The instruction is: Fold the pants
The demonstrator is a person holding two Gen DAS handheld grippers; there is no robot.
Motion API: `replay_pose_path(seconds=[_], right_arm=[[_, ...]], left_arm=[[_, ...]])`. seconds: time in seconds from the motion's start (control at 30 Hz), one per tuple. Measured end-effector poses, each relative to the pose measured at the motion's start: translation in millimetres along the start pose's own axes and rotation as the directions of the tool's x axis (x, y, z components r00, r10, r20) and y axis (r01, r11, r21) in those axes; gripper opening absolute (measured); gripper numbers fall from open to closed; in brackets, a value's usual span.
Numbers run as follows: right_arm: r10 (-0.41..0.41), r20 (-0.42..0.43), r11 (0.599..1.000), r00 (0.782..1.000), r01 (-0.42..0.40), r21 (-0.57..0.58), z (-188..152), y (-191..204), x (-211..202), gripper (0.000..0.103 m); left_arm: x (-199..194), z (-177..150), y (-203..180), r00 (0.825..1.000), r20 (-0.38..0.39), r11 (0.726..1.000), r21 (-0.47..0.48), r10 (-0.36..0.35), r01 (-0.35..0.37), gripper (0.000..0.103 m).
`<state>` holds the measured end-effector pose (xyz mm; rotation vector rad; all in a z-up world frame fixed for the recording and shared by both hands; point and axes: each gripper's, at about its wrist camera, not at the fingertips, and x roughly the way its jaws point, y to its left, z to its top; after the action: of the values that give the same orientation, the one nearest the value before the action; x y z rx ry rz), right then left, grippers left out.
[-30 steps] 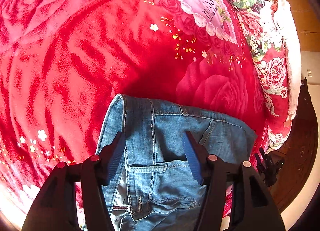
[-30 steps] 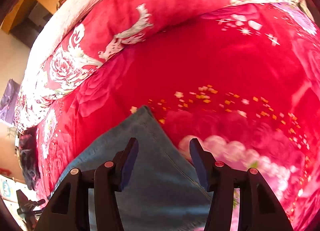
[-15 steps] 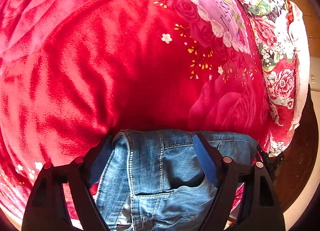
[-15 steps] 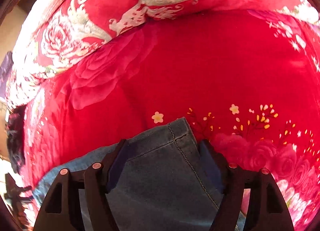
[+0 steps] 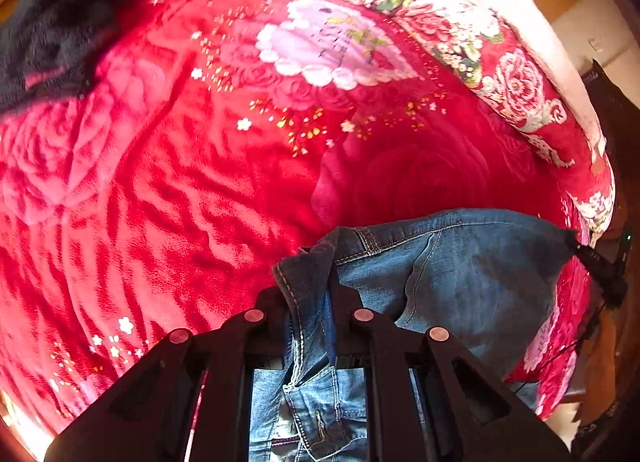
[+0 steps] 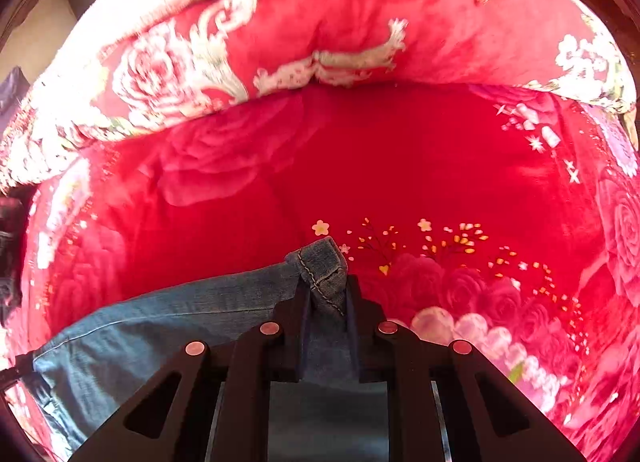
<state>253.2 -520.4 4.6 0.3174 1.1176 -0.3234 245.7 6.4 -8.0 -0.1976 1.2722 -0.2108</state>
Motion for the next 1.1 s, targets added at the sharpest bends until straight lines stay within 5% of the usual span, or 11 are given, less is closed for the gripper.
replay_pose_path(seconds=[0.23,0.43,0.6,0.77,1.0,1.1], right_arm=[[0.057,0.113,0.996,0.992,-0.064,0.055,-44,-26,-93,0.015],[0.099,0.171,0.985,0.980,-0.121,0.126,-126,-76,-160,0.015],[0.109,0.143,0.968,0.984,-0.137,0.209,-221,-118,-180,0.015],[0.059,-0.016,0.962,0.998,-0.052,0.270,-298,-138,-145,0.017],[0.004,0.025,0.953,1.000,-0.012,0.303,-321,-141,-179,0.026],[0.034,0.088,0.935,0.996,-0.062,0.349,-321,-145,-203,0.048]], left_arm=[[-78,-52,-19,0.981,0.193,0.995,0.098,-0.029,0.010,0.010],[-112,-108,-12,0.967,0.238,0.993,0.098,-0.093,0.071,0.010],[-99,-161,4,0.978,0.162,0.991,0.053,-0.132,0.125,0.010],[-47,-203,24,0.991,-0.034,0.991,-0.027,-0.128,0.128,0.010],[-81,-215,29,0.991,-0.031,0.991,0.019,-0.132,0.132,0.019],[-95,-221,36,0.981,-0.041,0.982,-0.028,-0.190,0.189,0.022]])
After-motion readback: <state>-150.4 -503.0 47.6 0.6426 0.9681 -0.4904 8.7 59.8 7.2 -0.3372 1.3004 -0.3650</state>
